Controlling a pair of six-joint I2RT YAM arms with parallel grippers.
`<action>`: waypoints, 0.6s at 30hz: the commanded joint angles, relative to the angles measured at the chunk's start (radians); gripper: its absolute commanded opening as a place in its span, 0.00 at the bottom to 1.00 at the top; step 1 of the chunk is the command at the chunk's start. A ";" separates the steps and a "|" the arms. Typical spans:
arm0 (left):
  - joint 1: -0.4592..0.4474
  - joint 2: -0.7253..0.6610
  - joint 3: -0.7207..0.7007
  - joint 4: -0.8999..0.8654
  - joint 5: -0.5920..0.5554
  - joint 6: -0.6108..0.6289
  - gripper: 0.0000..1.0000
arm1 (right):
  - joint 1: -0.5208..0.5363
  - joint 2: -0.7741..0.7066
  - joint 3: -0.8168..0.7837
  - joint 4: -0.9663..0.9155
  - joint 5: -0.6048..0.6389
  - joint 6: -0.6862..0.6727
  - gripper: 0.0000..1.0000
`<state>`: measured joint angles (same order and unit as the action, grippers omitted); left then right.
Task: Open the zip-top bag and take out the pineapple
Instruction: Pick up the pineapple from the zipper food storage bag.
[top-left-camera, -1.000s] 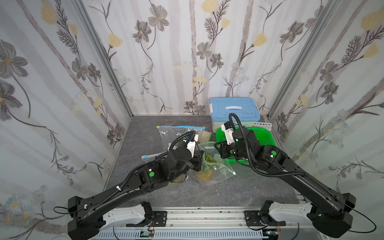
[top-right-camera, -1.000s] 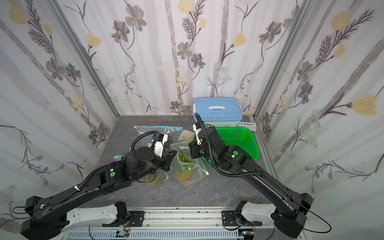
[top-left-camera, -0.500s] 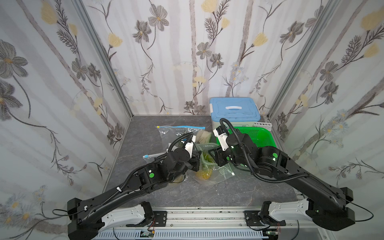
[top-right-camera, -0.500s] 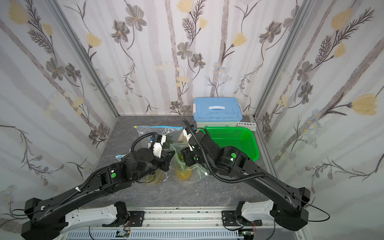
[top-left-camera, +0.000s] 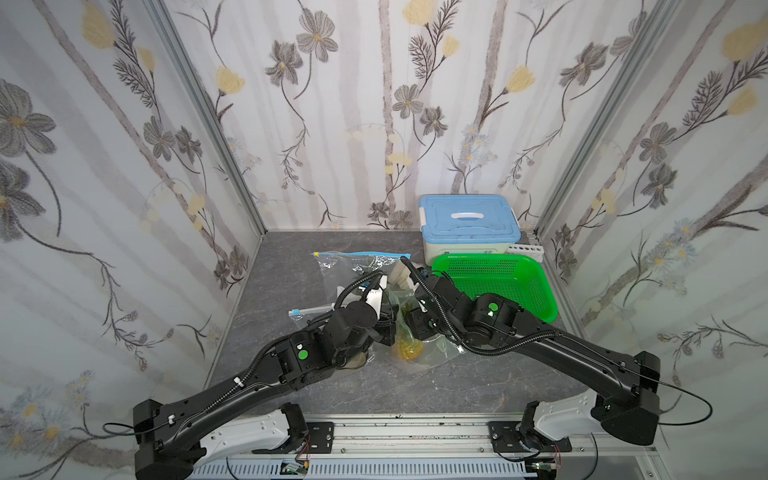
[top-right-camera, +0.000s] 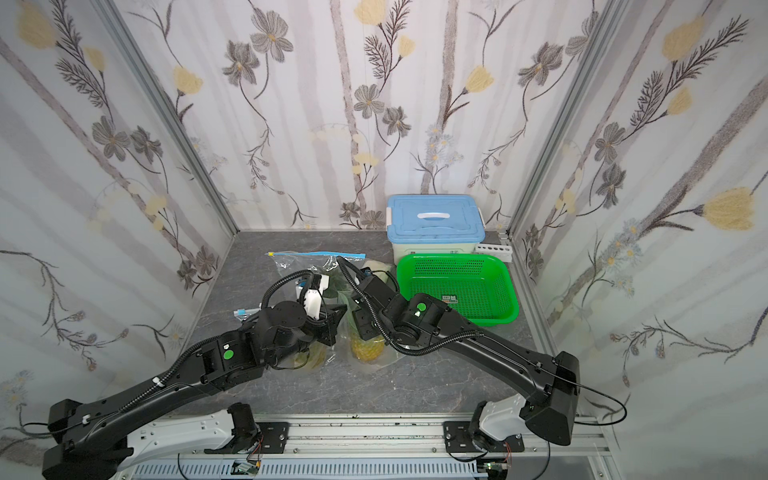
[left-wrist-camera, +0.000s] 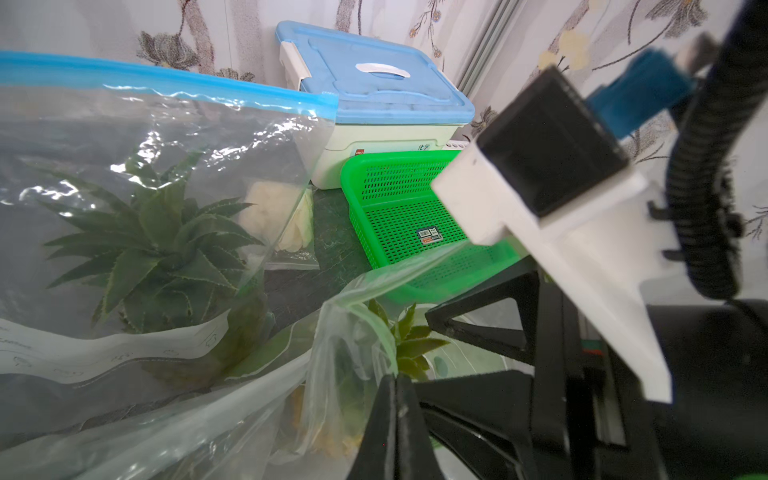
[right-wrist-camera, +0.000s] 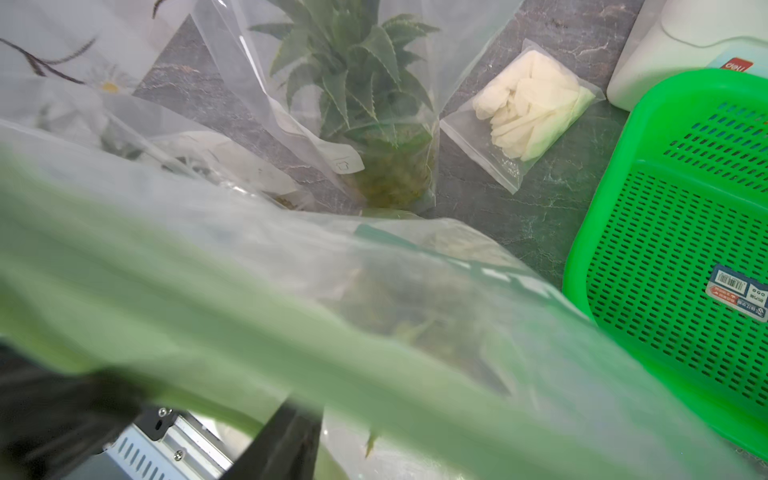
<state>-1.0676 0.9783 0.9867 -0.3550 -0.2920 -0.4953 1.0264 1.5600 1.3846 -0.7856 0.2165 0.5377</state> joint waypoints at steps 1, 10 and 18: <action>0.001 -0.012 -0.013 0.042 -0.026 -0.009 0.00 | -0.006 0.011 -0.024 0.076 0.014 0.026 0.62; 0.006 -0.016 -0.042 0.035 -0.054 -0.009 0.00 | -0.019 0.029 -0.089 0.158 -0.016 0.034 0.65; 0.012 -0.045 -0.081 0.026 -0.082 -0.020 0.00 | -0.020 0.102 -0.076 0.183 -0.036 0.027 0.66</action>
<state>-1.0588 0.9436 0.9142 -0.3439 -0.3470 -0.5022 1.0065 1.6444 1.3045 -0.6369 0.2111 0.5556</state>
